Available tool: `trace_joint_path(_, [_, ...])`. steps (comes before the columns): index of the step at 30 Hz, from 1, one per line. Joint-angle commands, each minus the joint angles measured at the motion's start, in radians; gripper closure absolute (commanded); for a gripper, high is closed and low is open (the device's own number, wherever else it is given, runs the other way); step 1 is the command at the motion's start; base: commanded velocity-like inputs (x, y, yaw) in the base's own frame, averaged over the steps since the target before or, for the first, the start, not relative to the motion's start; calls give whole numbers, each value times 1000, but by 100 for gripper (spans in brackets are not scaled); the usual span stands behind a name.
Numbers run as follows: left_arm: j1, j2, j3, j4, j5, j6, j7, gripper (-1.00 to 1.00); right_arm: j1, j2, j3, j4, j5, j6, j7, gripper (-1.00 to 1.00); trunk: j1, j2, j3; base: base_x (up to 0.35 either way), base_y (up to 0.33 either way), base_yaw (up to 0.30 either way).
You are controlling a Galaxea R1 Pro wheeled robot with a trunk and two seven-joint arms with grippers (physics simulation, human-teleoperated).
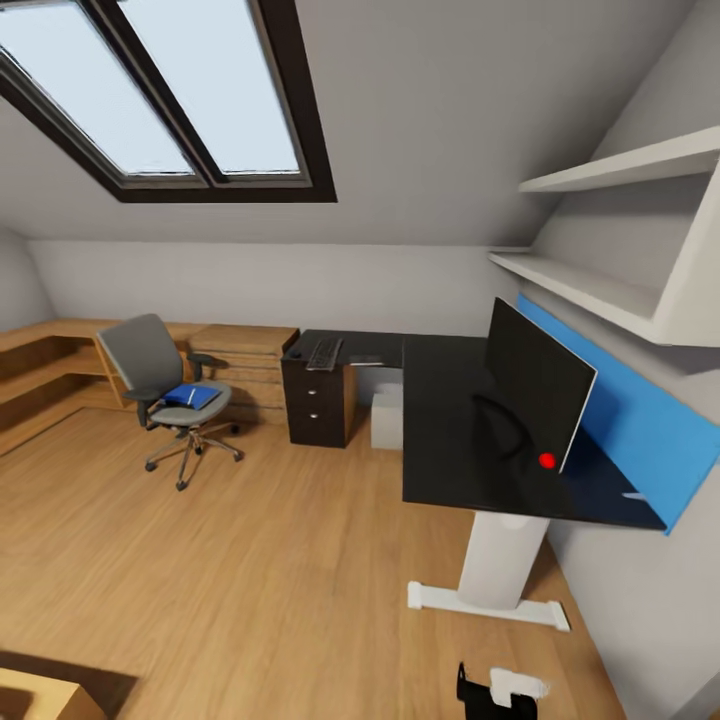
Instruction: In the bedroom, organize the workspace by keeping the computer under the desk, ensuring the monitor is on the desk, placing the keyboard on the desk next to the monitor, placing the mouse on the desk next to the keyboard, moving the folder from the swivel chair onto the desk next to the mouse, stacking the notebook on top of the folder with the pen on top of the notebook, and positioning the swivel chair next to the desk.
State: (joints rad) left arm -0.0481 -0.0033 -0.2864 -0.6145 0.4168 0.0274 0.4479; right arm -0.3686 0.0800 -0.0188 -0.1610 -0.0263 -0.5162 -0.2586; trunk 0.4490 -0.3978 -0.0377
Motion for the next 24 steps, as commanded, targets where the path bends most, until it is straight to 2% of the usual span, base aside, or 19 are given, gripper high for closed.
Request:
trace_joint_path(1, [-1,1,-7,7,6,-11,4,-100,-1,3,-1,12,-3,-10,-1,-100,1,-2,-2,213,279,0])
trace_joint_path(3, [-1,1,-8,29,6,-53,-13,-100,-1,11,-2,42,-3,-24,-1,-100,1,-2,-2,228,274,0])
trace_joint_path(6, [-1,2,-8,40,6,-75,-29,-100,-1,14,-3,55,-3,-29,-1,-100,1,-2,-2,236,272,0])
trace_joint_path(12, [-1,2,-7,47,6,-89,-43,-100,-1,16,-5,78,-3,-28,-1,-100,1,-2,-2,242,270,0])
trace_joint_path(17, [-1,2,-8,57,7,-91,-45,-100,-1,10,-6,145,-2,-26,-2,-100,1,-2,-2,244,268,0])
trace_joint_path(18, [-1,2,-8,59,7,-92,-46,-100,15,-6,-6,168,-2,-24,-4,-100,1,-2,-2,244,268,0])
trace_joint_path(24, [-1,2,-8,65,6,-90,-46,-100,39,-17,-4,182,0,-22,1,-100,1,-2,-2,244,267,0])
